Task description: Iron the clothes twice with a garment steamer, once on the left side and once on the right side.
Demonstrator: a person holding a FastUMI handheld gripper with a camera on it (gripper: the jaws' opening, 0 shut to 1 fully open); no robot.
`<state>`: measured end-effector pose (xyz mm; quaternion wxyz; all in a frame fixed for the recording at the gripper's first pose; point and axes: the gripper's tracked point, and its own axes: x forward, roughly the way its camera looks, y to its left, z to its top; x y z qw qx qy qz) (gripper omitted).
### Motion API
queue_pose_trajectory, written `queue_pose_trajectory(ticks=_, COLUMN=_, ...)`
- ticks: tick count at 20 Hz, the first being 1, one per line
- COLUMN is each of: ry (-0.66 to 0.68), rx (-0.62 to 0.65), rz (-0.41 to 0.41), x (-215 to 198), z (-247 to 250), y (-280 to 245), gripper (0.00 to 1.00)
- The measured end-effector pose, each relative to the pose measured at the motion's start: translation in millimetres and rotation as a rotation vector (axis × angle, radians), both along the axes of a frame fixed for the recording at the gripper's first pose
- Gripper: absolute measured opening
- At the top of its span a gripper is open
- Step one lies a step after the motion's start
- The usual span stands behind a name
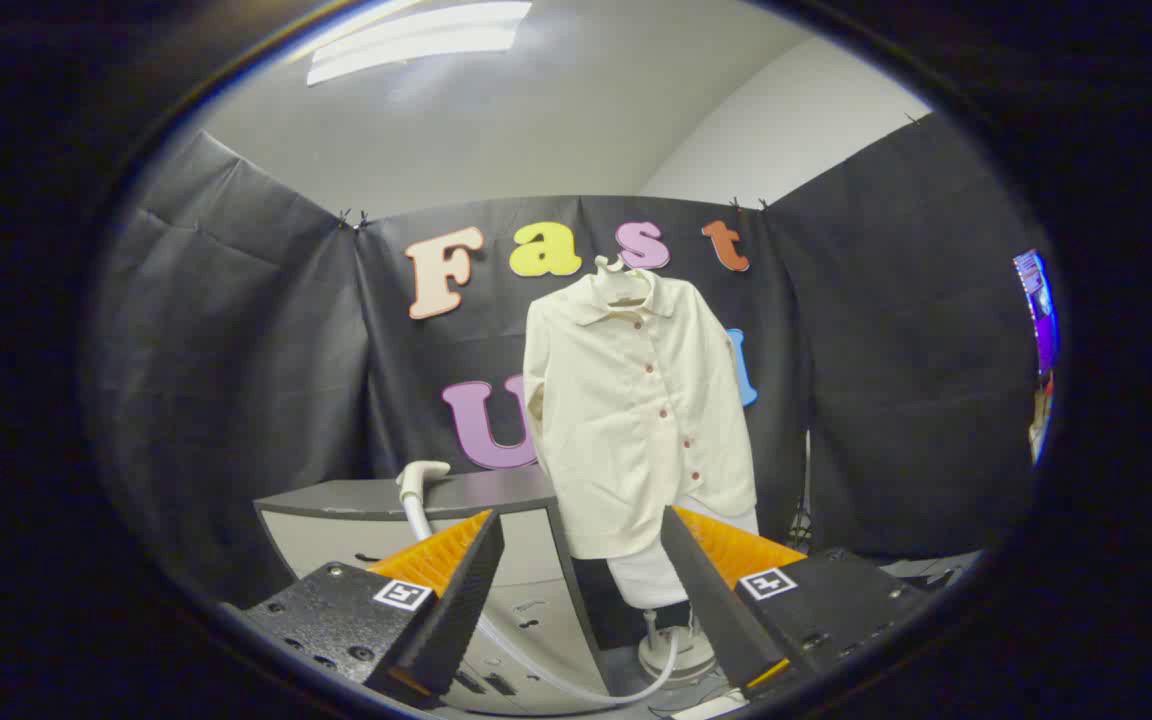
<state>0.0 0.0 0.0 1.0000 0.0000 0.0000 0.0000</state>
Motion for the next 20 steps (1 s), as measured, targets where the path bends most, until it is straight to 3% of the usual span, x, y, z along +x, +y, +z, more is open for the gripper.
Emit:
queue_pose_trajectory(ticks=8, ry=0.015, rx=-0.024, rz=0.004, x=0.7, z=-6.2, y=5.1, gripper=0.96)
queue_pose_trajectory(ticks=17, ry=0.033, rx=-0.037, rz=0.024, x=32.2, z=-5.2, y=28.0, gripper=0.96)
queue_pose_trajectory(ticks=20, ry=0.058, rx=-0.03, rz=0.065, x=49.6, z=-7.5, y=42.9, gripper=0.96)
